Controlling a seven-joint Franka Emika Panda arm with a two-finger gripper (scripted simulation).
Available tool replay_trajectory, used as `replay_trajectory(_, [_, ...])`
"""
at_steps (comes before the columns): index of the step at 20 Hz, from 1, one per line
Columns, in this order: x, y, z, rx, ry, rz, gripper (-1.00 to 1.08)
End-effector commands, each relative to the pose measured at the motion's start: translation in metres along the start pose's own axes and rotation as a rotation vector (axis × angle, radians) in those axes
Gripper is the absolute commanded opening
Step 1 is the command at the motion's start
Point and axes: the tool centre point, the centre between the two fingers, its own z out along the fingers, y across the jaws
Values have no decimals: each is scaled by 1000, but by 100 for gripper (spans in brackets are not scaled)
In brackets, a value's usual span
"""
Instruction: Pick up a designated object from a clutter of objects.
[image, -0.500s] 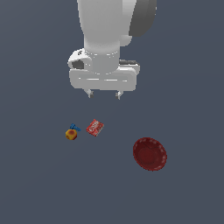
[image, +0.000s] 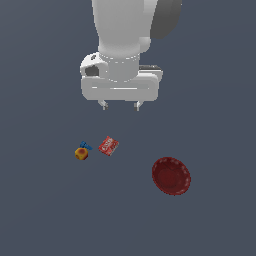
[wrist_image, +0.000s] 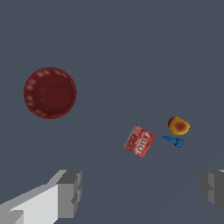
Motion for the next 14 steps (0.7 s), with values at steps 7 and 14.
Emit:
replay_trajectory(7, [0,-1,0,0,0,-9,100])
replay_trajectory(14, [3,5,29,9,-2,40,100])
